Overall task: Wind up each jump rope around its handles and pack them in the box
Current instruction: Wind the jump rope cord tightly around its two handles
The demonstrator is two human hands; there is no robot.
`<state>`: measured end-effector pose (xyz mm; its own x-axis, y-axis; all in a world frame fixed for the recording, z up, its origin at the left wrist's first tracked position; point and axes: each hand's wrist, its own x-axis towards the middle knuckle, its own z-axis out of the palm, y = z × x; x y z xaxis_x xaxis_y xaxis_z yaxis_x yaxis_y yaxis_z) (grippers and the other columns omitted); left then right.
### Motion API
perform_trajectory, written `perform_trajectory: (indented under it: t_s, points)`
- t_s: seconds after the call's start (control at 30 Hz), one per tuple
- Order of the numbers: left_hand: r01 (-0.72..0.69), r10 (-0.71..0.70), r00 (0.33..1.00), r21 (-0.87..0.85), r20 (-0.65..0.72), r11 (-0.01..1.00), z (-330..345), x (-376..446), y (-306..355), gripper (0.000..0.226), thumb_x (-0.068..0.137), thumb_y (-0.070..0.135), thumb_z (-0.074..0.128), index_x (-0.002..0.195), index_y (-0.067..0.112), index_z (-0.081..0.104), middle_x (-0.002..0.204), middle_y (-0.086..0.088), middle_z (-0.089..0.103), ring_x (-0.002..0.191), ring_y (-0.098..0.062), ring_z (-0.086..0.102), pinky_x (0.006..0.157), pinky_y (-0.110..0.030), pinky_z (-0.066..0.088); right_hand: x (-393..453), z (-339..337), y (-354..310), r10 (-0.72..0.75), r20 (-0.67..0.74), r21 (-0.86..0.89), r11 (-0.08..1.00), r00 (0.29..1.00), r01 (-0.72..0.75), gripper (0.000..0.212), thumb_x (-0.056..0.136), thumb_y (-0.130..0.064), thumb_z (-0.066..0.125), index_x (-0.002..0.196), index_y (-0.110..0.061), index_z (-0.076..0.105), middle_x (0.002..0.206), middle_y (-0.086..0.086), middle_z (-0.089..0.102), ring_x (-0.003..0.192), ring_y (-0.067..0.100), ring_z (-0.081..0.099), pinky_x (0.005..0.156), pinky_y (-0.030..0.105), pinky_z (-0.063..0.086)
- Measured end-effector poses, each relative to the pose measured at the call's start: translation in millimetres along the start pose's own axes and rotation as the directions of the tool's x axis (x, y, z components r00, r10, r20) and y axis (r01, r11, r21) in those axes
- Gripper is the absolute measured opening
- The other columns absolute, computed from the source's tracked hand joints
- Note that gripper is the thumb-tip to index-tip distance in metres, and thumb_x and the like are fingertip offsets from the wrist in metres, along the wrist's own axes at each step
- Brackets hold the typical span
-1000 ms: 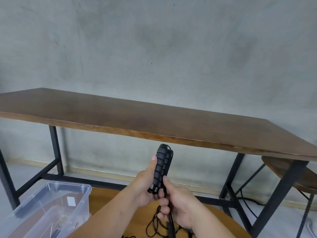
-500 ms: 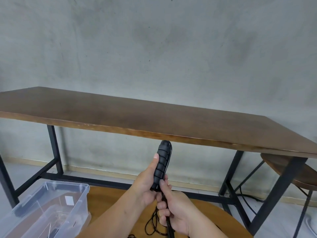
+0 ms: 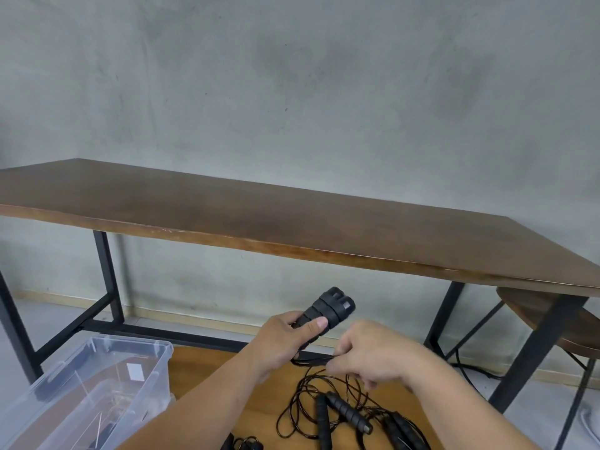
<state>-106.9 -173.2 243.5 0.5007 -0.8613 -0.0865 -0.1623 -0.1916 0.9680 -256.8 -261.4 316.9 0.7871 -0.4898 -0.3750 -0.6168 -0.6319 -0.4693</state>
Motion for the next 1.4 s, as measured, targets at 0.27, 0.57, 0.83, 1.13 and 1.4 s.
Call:
perform_trajectory:
  t_s: [0.27,0.57,0.83,1.13,1.4]
  points:
    - [-0.133,0.115,0.987,0.164,0.114,0.977,2.3,-12.3,-0.1,0.014,0.090,0.047,0.065,0.103,0.049,0.070,0.099,0.013,0.075,0.099,-0.009,0.066,0.092,-0.023,0.052,-14.8,-69.3,-4.8,-0.162,-0.080,-0.148,0.978,0.984,0.149,0.013,0.088,-0.036,0.069,0.086,-0.027,0.078,0.079,-0.015,0.069,0.071,0.002,0.058,0.064,0.018,0.045]
    - [-0.004,0.031,0.979,-0.134,0.203,0.991,10.3,-32.2,23.6,0.052,0.091,0.067,0.040,0.100,0.023,0.068,0.075,-0.004,0.058,0.059,-0.012,0.048,0.053,-0.022,0.035,0.2,-90.2,-1.1,-0.266,-0.149,0.057,0.959,0.952,0.277,0.005,0.085,-0.029,0.075,0.083,-0.028,0.080,0.083,-0.015,0.073,0.075,-0.005,0.061,0.071,0.020,0.042]
    - [-0.241,0.195,0.960,0.241,0.200,0.940,3.1,-31.3,38.8,0.041,0.076,0.068,0.063,0.101,0.036,0.068,0.065,0.020,0.060,0.063,0.003,0.052,0.061,-0.012,0.038,7.2,-95.0,-6.1,-0.308,-0.102,-0.032,0.951,0.946,0.306,0.005,0.081,-0.032,0.078,0.083,-0.028,0.080,0.086,-0.013,0.075,0.090,0.004,0.066,0.088,0.029,0.051]
    - [-0.252,0.169,0.966,0.590,0.194,0.767,7.5,-43.1,55.2,0.052,0.072,0.054,0.078,0.111,0.033,0.049,0.091,0.013,0.062,0.082,-0.005,0.061,0.072,-0.021,0.053,34.7,-87.2,-4.1,-0.306,0.056,0.081,0.950,0.950,0.301,0.011,0.074,-0.031,0.085,0.079,-0.023,0.078,0.072,-0.007,0.069,0.065,0.008,0.052,0.062,0.024,0.042]
    - [-0.247,0.179,0.966,0.468,0.187,0.848,5.2,-59.4,63.8,0.105,0.071,0.047,0.081,0.145,0.053,0.007,0.100,0.015,0.064,0.088,-0.002,0.064,0.082,-0.017,0.053,50.9,-41.3,29.7,-0.355,0.182,0.623,0.763,0.917,0.172,0.009,0.091,-0.013,0.065,0.090,-0.012,0.056,0.068,-0.010,0.067,0.061,0.006,0.063,0.059,0.022,0.051]
